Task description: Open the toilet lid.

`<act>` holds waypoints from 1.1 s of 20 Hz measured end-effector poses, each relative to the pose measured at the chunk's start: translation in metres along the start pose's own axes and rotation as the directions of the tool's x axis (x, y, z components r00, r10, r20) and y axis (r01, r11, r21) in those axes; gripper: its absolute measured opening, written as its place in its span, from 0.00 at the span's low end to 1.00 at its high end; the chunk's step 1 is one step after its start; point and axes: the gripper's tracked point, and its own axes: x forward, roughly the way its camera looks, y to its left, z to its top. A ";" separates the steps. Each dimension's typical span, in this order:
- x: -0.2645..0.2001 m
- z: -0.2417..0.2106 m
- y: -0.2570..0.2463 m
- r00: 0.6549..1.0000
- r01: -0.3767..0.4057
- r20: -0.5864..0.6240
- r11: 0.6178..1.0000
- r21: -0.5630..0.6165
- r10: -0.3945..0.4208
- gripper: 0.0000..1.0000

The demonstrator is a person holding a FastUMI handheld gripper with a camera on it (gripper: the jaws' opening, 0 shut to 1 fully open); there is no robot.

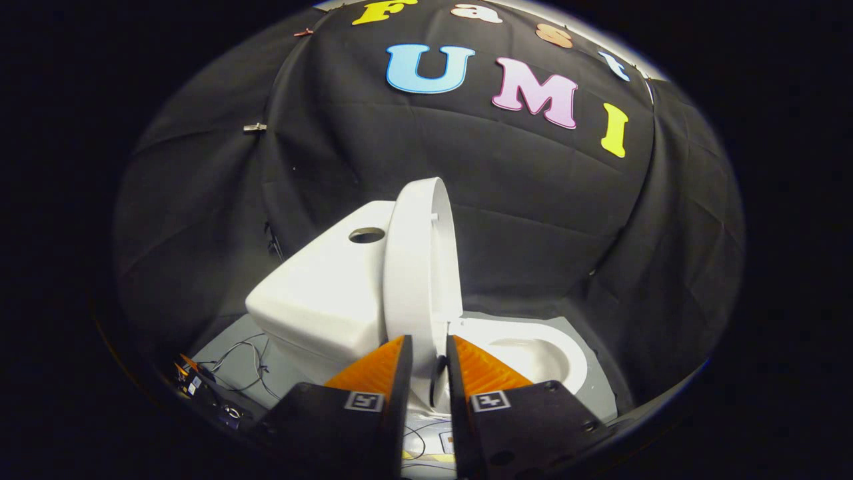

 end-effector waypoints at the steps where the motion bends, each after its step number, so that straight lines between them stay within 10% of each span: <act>1: 0.000 -0.003 0.003 1.000 -0.010 -0.011 1.000 -0.015 0.010 0.56; 4: -0.003 -0.004 -0.006 1.000 -0.002 -0.015 1.000 -0.029 0.002 1.00; 22: -0.115 0.079 -0.122 0.958 0.005 0.284 0.998 0.059 -0.022 0.99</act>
